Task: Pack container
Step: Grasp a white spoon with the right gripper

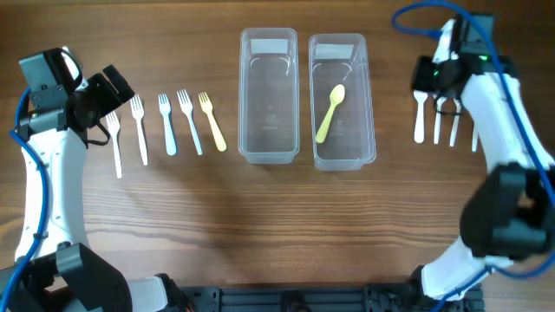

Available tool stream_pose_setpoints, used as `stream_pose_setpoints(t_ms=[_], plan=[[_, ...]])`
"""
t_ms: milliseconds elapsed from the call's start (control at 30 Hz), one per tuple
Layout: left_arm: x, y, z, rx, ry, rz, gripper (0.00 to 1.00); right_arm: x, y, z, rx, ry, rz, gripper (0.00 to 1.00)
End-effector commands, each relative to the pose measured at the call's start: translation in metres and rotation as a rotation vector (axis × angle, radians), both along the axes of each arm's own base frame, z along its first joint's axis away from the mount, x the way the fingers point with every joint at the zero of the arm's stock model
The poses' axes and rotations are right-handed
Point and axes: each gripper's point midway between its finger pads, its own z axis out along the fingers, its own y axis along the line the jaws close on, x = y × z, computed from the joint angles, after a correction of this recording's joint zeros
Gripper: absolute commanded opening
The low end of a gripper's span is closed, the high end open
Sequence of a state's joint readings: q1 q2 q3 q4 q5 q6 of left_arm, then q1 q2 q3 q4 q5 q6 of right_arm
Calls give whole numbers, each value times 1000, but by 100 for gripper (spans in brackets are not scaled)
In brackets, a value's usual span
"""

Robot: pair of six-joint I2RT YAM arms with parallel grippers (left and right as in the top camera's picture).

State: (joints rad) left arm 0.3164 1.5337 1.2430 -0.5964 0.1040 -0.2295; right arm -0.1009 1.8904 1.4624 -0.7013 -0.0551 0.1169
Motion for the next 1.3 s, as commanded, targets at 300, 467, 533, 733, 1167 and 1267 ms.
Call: stream_pose_setpoints(t_ms=[300, 467, 533, 733, 1167, 1267], plan=[[4, 0, 8, 3, -21, -20, 100, -5, -25, -74, -85, 146, 55, 44], [4, 0, 8, 3, -21, -20, 100, -7, -37, -79, -99, 157, 28, 43], [4, 0, 8, 3, -21, -20, 100, -9, -38, -87, -91, 176, 28, 42], [4, 0, 8, 3, -21, -20, 100, -15, -35, -114, -67, 230, 32, 41], [4, 0, 8, 3, -21, -20, 100, -6, -35, -71, -58, 169, 4, 4], [4, 0, 8, 3, -21, -20, 100, 11, -9, -13, 30, 19, 62, 4]])
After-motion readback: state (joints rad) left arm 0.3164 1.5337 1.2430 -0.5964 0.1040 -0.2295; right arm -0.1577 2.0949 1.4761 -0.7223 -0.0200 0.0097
